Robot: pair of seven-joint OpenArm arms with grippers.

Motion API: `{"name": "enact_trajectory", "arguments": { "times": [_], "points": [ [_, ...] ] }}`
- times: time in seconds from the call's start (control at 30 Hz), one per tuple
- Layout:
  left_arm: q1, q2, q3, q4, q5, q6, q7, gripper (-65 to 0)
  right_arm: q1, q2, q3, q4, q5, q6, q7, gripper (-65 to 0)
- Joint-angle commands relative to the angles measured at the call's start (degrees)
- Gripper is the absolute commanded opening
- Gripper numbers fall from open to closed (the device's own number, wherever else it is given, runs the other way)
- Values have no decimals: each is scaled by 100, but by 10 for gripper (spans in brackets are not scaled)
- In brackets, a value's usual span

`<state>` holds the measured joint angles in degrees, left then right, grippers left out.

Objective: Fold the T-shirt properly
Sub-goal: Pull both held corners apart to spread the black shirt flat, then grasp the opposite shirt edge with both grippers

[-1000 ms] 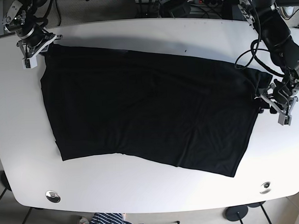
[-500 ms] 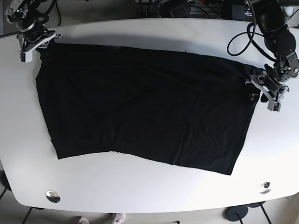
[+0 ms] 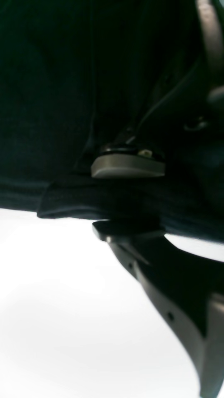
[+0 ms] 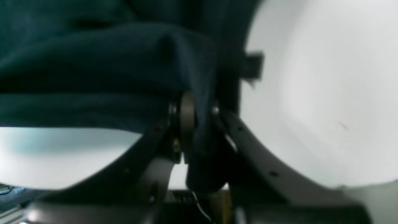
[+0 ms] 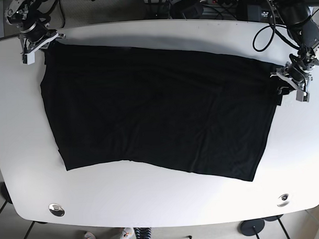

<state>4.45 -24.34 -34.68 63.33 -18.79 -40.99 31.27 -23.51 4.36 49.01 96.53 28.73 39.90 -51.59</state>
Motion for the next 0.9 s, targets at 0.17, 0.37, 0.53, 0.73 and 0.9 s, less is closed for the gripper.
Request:
{"name": "enact_trajectory", "arguments": {
  "times": [0.17, 0.37, 0.53, 0.73, 0.9],
  "points": [
    [1133, 126, -651, 1381, 309, 99, 790, -447, -212, 316, -35, -31, 94, 10, 109, -609],
    [1678, 399, -1020, 2304, 318, 99, 983, -446, -300, 386, -44, 22, 94, 10, 100, -436],
    [1590, 390, -1020, 2990, 309, 99, 1361, -268, -309, 351, -27, 742, 85, 10, 100, 0],
    [676, 381, -713, 3227, 353, 99, 1370, -260, -10, 377, -35, 1235, 76, 10, 100, 0],
    [-27, 390, -9, 2726, 362, 99, 1361, -260, 1581, 465, -888, 479, -1084, 10, -32, 0]
  ]
}}
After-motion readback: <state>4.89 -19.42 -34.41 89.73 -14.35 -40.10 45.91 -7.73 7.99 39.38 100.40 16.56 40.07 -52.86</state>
